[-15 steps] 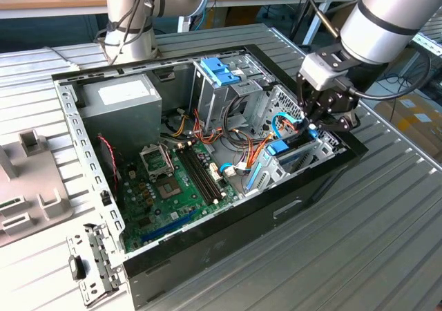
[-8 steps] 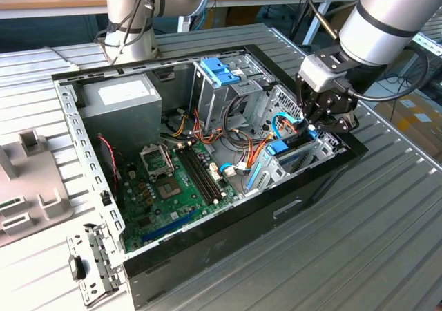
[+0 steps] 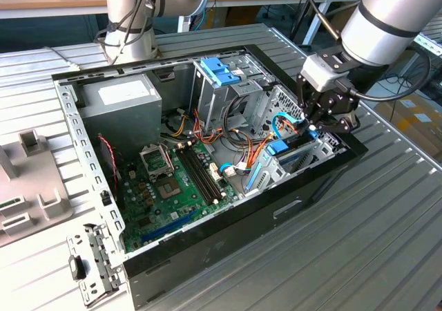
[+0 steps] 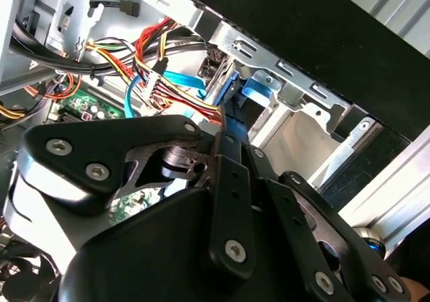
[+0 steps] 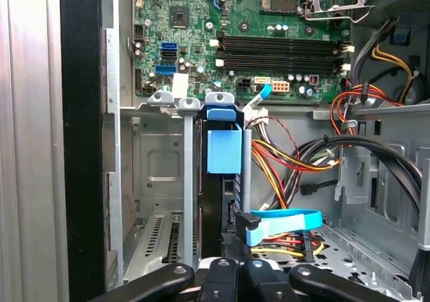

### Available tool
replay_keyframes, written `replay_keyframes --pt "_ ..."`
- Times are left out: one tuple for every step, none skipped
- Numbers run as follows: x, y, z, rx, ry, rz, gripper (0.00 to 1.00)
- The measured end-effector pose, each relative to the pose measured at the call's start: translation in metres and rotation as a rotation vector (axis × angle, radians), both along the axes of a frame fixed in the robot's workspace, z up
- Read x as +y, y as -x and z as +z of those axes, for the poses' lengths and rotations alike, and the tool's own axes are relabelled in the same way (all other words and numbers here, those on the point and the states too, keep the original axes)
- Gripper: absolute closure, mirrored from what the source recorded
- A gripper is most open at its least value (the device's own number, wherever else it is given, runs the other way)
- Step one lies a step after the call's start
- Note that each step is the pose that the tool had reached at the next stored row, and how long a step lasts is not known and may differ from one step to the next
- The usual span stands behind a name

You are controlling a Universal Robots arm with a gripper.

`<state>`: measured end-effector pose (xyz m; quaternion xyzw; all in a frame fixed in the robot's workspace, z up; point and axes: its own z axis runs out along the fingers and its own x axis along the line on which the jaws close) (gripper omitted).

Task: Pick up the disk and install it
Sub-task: 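Insert the first disk wire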

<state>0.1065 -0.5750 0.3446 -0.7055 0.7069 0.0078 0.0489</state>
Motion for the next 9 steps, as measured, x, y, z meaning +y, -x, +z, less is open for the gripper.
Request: replay_keyframes --pt "0.0 -0.0001 0.0022 0.0 0.0002 0.0 0.89" --pt "0.0 -0.0003 0.0054 0.0001 0.0013 0.0 0.89" --pt "0.0 -0.0005 0.0084 0.0002 0.0015 0.0 0.89" --pt "0.0 -0.0012 0.0142 0.0003 0.0012 0.0 0.89" --pt "0.0 -0.002 0.0165 0.0004 0.0011 0.0 0.89" --pt "0.0 -0.0031 0.0177 0.0006 0.0008 0.0 0.89" --pt "0.0 -0.0051 0.0185 0.0015 0.0005 0.0 0.89" --pt "0.0 -0.0066 0.0189 0.0023 0.0002 0.0 0.89" --pt "0.0 -0.0081 0.0192 0.0033 -0.0001 0.0 0.89"
